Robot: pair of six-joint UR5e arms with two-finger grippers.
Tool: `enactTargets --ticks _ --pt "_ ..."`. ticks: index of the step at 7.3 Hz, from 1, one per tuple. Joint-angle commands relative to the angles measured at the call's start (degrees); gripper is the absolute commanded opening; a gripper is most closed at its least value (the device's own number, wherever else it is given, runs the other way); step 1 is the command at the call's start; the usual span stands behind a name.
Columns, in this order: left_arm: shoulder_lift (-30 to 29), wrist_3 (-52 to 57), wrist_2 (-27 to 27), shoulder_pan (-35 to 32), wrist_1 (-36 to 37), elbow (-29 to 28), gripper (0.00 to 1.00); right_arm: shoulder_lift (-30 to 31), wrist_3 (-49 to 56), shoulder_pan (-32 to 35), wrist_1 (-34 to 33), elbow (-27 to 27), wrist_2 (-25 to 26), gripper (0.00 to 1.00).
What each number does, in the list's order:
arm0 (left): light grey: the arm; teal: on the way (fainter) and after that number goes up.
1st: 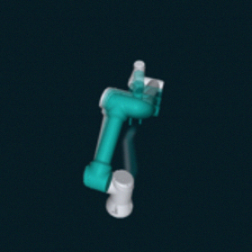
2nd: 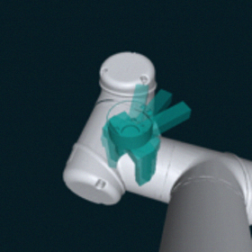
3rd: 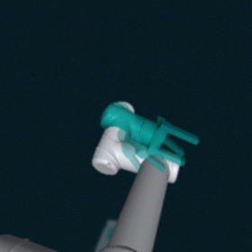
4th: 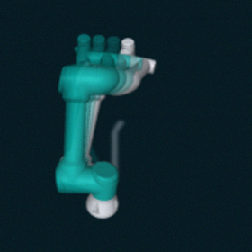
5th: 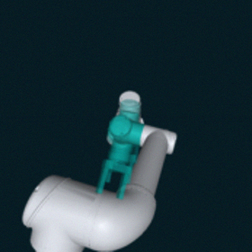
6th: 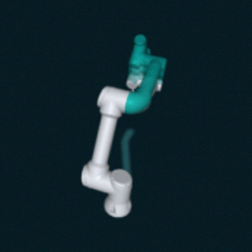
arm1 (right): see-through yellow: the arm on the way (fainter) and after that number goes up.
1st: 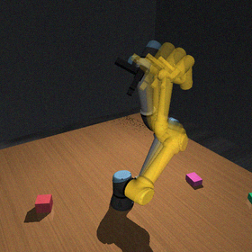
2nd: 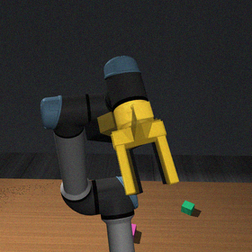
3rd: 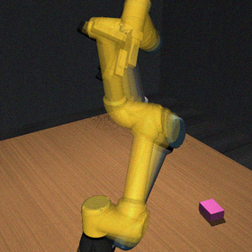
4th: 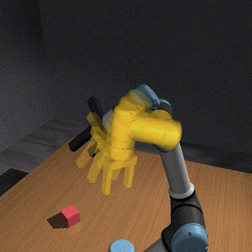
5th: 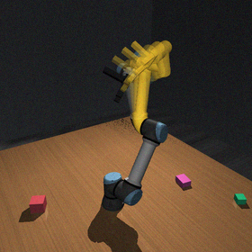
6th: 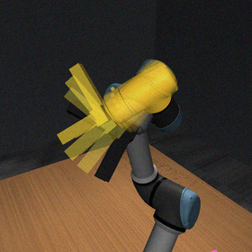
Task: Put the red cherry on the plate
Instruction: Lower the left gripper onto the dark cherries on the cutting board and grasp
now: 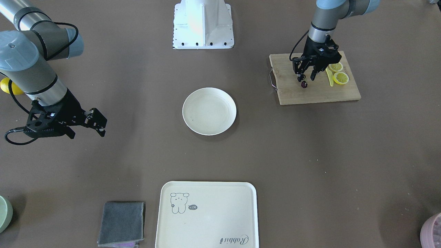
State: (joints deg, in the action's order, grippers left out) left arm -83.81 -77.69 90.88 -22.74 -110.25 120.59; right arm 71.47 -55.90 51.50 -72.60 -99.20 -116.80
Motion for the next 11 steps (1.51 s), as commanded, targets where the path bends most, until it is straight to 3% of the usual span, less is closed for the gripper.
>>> enactTargets --ticks 1,4,6,7,10,11 --pt "0.49 0.00 0.00 0.42 -0.05 0.00 0.04 0.07 0.00 0.09 0.00 -0.11 0.00 1.00" --pt "0.84 0.61 0.44 -0.45 0.03 2.96 0.00 0.33 0.00 0.36 0.00 -1.07 -0.18 1.00" --pt "0.59 1.22 0.70 -4.83 0.21 5.53 0.00 1.30 0.00 0.62 0.00 -2.40 -0.62 1.00" --pt "-3.51 4.36 1.31 -5.20 0.82 4.58 0.00 1.74 0.00 0.62 0.00 -2.40 -0.53 1.00" --pt "-34.65 4.13 0.97 -4.95 31.58 -0.68 0.00 1.74 -0.09 0.71 0.00 -2.40 -0.53 1.00" --pt "-38.06 2.56 0.88 -4.59 32.19 -4.01 0.00 1.83 -0.09 0.71 -0.09 -2.31 -0.44 1.00"
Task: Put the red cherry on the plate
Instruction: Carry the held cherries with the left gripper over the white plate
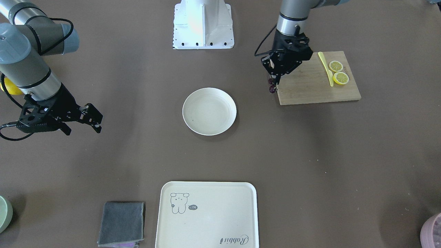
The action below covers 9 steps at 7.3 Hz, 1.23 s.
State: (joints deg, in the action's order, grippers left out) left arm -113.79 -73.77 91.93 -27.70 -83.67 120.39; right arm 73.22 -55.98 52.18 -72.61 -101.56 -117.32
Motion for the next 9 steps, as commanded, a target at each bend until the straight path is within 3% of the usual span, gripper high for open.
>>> enactTargets --ticks 1,3,6,9 --pt "-11.68 -2.51 -0.17 0.63 5.54 -8.20 0.00 0.08 0.08 0.21 0.02 0.14 0.07 1.00" --pt "-17.75 -2.70 -3.57 0.80 4.49 -15.76 0.00 -0.01 0.08 0.21 -0.07 0.14 0.16 1.00" --pt "-26.11 -4.54 -3.68 1.51 -1.92 -30.35 0.00 -0.01 0.26 0.30 0.02 0.40 0.42 1.00" --pt "-25.95 -4.46 -7.02 5.89 -2.72 -32.23 0.00 -0.01 0.08 0.73 -0.07 0.40 0.51 1.00"
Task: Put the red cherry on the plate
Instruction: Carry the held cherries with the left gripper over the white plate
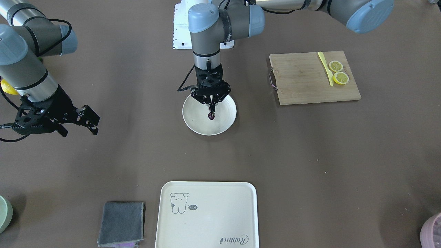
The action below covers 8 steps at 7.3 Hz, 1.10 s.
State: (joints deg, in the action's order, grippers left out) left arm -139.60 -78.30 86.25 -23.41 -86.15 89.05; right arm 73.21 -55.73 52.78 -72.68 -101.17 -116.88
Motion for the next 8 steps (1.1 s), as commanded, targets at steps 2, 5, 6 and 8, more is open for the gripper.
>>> enactTargets --ticks 2,5,6,8 --pt "0.55 0.43 -1.43 2.31 -0.16 -1.25 0.35 0.00 0.44 1.09 -0.01 0.62 -0.01 1.00" --pt "0.73 0.87 -1.17 0.48 0.01 3.46 0.98 -0.26 0.62 2.32 -0.36 0.80 -0.45 1.00" --pt "3.51 6.18 -0.39 -2.40 0.19 8.89 0.98 -0.18 0.80 3.90 -0.80 1.15 -1.15 1.00" --pt "13.34 19.79 8.54 -12.84 -0.07 20.67 0.98 0.26 8.29 9.51 -1.24 5.61 -5.90 1.00"
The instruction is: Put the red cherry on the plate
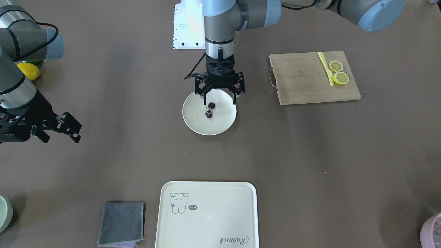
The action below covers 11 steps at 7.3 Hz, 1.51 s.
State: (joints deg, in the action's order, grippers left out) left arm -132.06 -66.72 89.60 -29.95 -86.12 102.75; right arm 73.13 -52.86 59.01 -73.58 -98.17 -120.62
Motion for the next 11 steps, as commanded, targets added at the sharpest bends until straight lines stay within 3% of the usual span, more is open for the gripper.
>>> enactTargets --ticks 1,3,4,5,6,7,8,10,11 --pt "8.11 19.41 9.67 -13.31 -0.02 8.85 0.98 0.69 14.02 6.35 -2.51 5.77 -2.16 1.00" --pt "14.52 33.69 20.31 -29.12 -0.45 9.21 0.98 0.35 30.10 14.42 -10.30 10.78 -5.39 1.00" --pt "17.68 37.59 23.39 -34.16 -2.11 8.35 0.98 0.69 38.10 18.47 -12.79 13.33 -8.55 1.00" --pt "19.28 37.71 22.99 -35.35 -6.56 3.82 0.98 2.26 42.71 21.29 -14.03 14.92 -10.32 1.00" --pt "19.65 37.89 23.59 -39.79 -8.69 -1.10 0.98 3.93 44.32 22.89 -13.96 15.03 -10.51 1.00" --pt "23.22 43.03 23.69 -42.88 -8.11 -1.76 0.98 5.51 44.25 24.21 -13.43 14.68 -10.77 1.00" --pt "24.82 52.73 27.69 -48.57 -7.75 -4.38 0.98 6.84 44.25 25.09 -13.17 14.41 -11.47 1.00" --pt "25.01 66.21 43.74 -61.75 -7.84 -13.94 0.98 8.34 44.25 26.41 -13.08 14.06 -11.57 1.00" --pt "25.62 72.28 45.55 -65.12 -7.92 -17.99 0.98 8.87 44.25 26.94 -13.08 13.97 -11.57 1.00"
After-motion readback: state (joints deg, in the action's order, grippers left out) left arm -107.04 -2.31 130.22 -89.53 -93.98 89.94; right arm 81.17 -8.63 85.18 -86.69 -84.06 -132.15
